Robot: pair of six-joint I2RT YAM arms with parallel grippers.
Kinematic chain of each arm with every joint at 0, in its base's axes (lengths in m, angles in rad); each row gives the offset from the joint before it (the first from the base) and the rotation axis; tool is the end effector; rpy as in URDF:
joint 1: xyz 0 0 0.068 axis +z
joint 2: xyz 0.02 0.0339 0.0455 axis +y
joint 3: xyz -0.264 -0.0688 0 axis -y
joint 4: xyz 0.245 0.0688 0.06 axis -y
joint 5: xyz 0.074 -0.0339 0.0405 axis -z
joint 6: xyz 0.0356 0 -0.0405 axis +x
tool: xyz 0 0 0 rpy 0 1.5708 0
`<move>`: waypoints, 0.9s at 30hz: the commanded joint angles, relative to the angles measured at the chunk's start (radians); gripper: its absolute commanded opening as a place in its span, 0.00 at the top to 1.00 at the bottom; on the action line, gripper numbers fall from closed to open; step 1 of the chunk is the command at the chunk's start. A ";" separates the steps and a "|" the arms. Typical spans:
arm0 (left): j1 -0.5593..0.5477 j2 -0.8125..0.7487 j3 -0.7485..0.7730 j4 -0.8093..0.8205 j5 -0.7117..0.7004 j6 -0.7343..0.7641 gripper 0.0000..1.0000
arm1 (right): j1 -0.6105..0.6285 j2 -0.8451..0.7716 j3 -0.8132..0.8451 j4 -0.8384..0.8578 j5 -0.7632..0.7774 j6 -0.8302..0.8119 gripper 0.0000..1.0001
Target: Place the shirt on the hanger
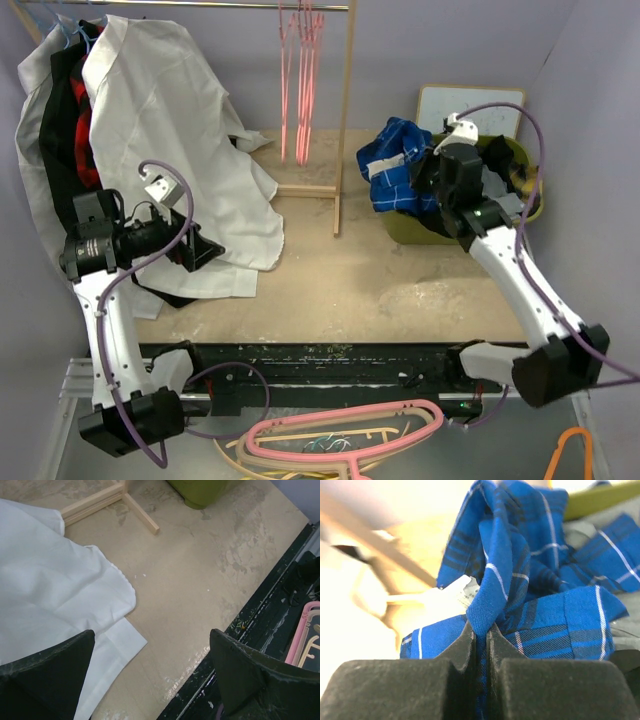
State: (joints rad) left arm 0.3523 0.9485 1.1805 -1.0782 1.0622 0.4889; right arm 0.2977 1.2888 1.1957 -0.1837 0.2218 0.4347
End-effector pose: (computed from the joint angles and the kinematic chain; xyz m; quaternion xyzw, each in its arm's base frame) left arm 0.1527 0.0230 0.3743 0.2341 0.7921 -0.3075 0.4723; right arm 0.2897 0.0807 0.3743 0.1208 0.7866 0.1321 0.5910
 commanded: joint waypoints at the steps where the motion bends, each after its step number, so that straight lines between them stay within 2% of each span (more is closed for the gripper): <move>1: -0.016 0.079 0.066 -0.132 0.105 0.151 0.00 | 0.052 -0.203 -0.029 0.183 -0.087 -0.111 1.00; 4: -0.023 0.128 0.111 -0.233 0.166 0.252 0.01 | 0.066 -0.283 -0.031 0.234 -0.281 -0.155 1.00; 7: -0.034 0.146 0.157 -0.331 0.211 0.350 0.01 | 0.067 -0.310 0.030 0.171 -0.403 -0.173 1.00; 11: -0.069 0.171 0.242 -0.429 0.220 0.448 0.01 | 0.067 -0.318 0.087 0.007 -0.729 -0.192 1.00; 13: -0.080 0.191 0.285 -0.466 0.216 0.484 0.01 | 0.071 -0.332 0.063 0.022 -0.930 -0.143 1.00; 16: -0.098 0.210 0.315 -0.470 0.225 0.478 0.01 | 0.113 -0.361 -0.024 0.210 -1.141 0.005 1.00; 19: -0.104 0.207 0.334 -0.470 0.280 0.464 0.01 | 0.191 -0.346 -0.060 0.379 -1.177 0.077 1.00; 23: -0.104 0.175 0.403 -0.470 0.284 0.430 0.01 | 0.287 -0.247 0.023 0.562 -1.267 0.139 1.00; 27: -0.105 0.174 0.520 -0.471 0.273 0.363 0.01 | 0.332 -0.128 0.126 0.897 -1.376 0.335 1.00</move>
State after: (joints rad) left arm 0.2527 1.1492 1.5753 -1.5394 1.2823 0.8955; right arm 0.5961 1.0924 1.1900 0.2604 -0.9760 0.5564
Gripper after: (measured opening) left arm 0.992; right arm 0.041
